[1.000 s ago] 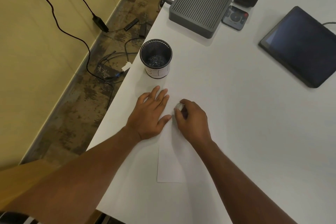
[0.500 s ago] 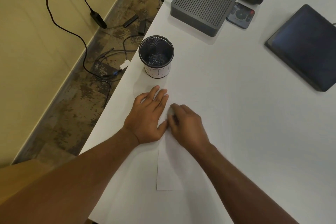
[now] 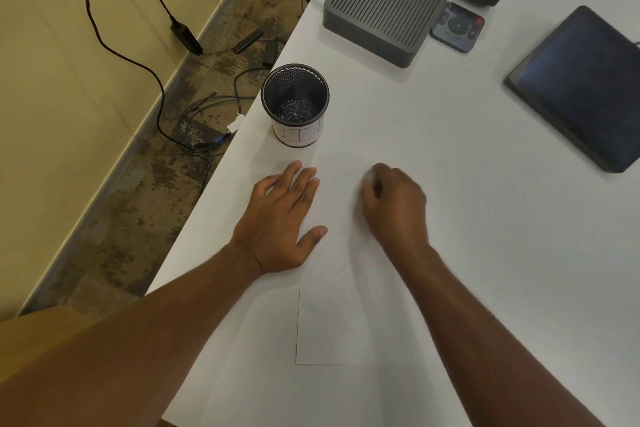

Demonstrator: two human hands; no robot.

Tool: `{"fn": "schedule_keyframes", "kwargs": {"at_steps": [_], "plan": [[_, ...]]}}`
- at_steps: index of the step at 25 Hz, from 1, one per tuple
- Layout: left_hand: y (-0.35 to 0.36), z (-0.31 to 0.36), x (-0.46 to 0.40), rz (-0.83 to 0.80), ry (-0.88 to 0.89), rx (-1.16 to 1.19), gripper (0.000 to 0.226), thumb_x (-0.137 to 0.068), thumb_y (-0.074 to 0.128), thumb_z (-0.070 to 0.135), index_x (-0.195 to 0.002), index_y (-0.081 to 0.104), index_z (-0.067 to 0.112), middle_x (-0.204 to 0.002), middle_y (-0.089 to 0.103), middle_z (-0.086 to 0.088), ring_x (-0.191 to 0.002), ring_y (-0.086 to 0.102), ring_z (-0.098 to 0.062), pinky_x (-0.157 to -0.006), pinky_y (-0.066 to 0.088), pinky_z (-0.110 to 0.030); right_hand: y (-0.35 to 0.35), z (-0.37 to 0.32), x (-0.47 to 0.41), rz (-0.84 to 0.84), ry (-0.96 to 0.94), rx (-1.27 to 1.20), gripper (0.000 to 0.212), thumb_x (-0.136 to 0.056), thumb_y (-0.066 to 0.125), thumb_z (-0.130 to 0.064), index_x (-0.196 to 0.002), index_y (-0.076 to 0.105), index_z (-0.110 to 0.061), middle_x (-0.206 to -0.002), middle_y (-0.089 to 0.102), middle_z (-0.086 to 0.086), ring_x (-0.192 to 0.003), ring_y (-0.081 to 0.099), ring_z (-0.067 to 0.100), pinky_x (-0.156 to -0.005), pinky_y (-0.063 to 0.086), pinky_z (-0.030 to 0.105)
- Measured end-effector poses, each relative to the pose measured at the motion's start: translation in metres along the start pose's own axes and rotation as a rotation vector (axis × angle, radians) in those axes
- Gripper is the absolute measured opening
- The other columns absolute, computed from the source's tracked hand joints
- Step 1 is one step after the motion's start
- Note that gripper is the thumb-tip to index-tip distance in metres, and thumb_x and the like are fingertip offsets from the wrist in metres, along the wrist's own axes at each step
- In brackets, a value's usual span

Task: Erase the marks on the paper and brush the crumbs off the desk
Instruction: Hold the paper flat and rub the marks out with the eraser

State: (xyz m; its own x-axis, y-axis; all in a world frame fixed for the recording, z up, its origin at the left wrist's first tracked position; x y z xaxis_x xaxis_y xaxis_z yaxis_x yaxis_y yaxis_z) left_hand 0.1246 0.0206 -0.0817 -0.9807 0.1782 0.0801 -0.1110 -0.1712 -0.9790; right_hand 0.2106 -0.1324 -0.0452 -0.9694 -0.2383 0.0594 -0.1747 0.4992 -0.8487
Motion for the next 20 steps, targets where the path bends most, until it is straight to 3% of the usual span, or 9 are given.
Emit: {"fn": "schedule_keyframes", "kwargs": {"at_steps": [3, 4, 7, 11, 12, 15, 16, 20], "plan": [[-0.003, 0.002, 0.001, 0.033, 0.030, 0.040, 0.074, -0.096, 0.041, 0.053, -0.151, 0.037, 0.003, -0.160, 0.034, -0.014, -0.153, 0.020, -0.031, -0.115, 0.026, -0.051, 0.034, -0.044, 0.034, -0.210, -0.253, -0.020, 0.012, -0.091, 0.051, -0.016, -0.080, 0.052, -0.014, -0.071, 0.052, 0.001, -0.063, 0.047, 0.020, -0.058, 0.036, 0.031], [-0.003, 0.002, 0.002, 0.036, 0.031, 0.043, 0.074, -0.095, 0.042, 0.053, -0.150, 0.038, 0.003, -0.160, 0.034, -0.014, -0.152, 0.020, -0.031, -0.115, 0.027, -0.051, 0.033, -0.042, 0.031, -0.212, -0.246, -0.032, 0.012, -0.092, 0.051, -0.017, -0.081, 0.053, -0.013, -0.072, 0.052, 0.001, -0.063, 0.048, 0.020, -0.058, 0.036, 0.030], [-0.001, 0.000, 0.000, 0.006, 0.000, 0.017, 0.077, -0.095, 0.041, 0.057, -0.151, 0.037, 0.004, -0.161, 0.032, -0.013, -0.153, 0.019, -0.029, -0.115, 0.027, -0.051, 0.002, -0.003, -0.005, -0.002, -0.001, -0.012, 0.016, -0.092, 0.049, -0.018, -0.077, 0.051, -0.013, -0.069, 0.053, 0.001, -0.061, 0.047, 0.019, -0.056, 0.032, 0.030], [-0.002, 0.001, 0.001, 0.012, 0.026, 0.047, 0.074, -0.095, 0.040, 0.052, -0.152, 0.036, 0.004, -0.161, 0.032, -0.013, -0.153, 0.018, -0.031, -0.114, 0.027, -0.053, 0.036, -0.050, 0.044, -0.234, -0.256, -0.028, 0.013, -0.092, 0.052, -0.016, -0.079, 0.052, -0.014, -0.071, 0.054, 0.003, -0.062, 0.049, 0.021, -0.058, 0.042, 0.034], [-0.001, 0.000, 0.001, 0.007, 0.023, 0.041, 0.075, -0.096, 0.040, 0.053, -0.152, 0.036, 0.004, -0.161, 0.032, -0.013, -0.153, 0.018, -0.030, -0.114, 0.027, -0.052, 0.032, -0.043, 0.042, -0.231, -0.230, -0.041, 0.014, -0.093, 0.051, -0.017, -0.079, 0.052, -0.014, -0.070, 0.053, 0.001, -0.062, 0.048, 0.020, -0.058, 0.042, 0.034], [0.001, -0.001, -0.001, -0.016, -0.008, 0.015, 0.078, -0.096, 0.038, 0.058, -0.152, 0.036, 0.004, -0.162, 0.031, -0.013, -0.153, 0.018, -0.030, -0.115, 0.027, -0.051, -0.006, 0.012, 0.008, 0.017, 0.064, -0.010, 0.017, -0.091, 0.051, -0.016, -0.074, 0.048, -0.015, -0.066, 0.049, -0.003, -0.059, 0.041, 0.016, -0.056, 0.027, 0.030], [0.000, 0.000, -0.001, -0.014, -0.007, 0.015, 0.078, -0.095, 0.039, 0.058, -0.152, 0.036, 0.004, -0.162, 0.031, -0.013, -0.153, 0.018, -0.030, -0.115, 0.027, -0.051, -0.006, 0.010, 0.009, 0.019, 0.069, 0.001, 0.017, -0.090, 0.051, -0.016, -0.074, 0.047, -0.016, -0.067, 0.048, -0.003, -0.059, 0.039, 0.016, -0.057, 0.024, 0.029], [-0.001, 0.001, 0.001, -0.001, 0.035, 0.020, 0.076, -0.094, 0.046, 0.051, -0.152, 0.036, 0.003, -0.161, 0.031, -0.014, -0.153, 0.016, -0.031, -0.115, 0.027, -0.051, 0.033, -0.041, 0.053, -0.218, -0.207, -0.044, 0.012, -0.091, 0.052, -0.018, -0.080, 0.050, -0.016, -0.070, 0.051, 0.000, -0.062, 0.048, 0.020, -0.056, 0.033, 0.030]]}}
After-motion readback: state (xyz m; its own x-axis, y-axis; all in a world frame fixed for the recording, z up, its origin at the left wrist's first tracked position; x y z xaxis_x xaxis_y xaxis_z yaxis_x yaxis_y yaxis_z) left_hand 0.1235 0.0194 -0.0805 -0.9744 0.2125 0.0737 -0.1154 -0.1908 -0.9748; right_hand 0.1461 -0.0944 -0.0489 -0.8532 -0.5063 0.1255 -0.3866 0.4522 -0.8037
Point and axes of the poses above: each hand's wrist, its own x-axis away from the middle knuckle, its own y-axis out of the palm, z = x × y, the point moved 8 cm from there along -x, towards the middle knuckle
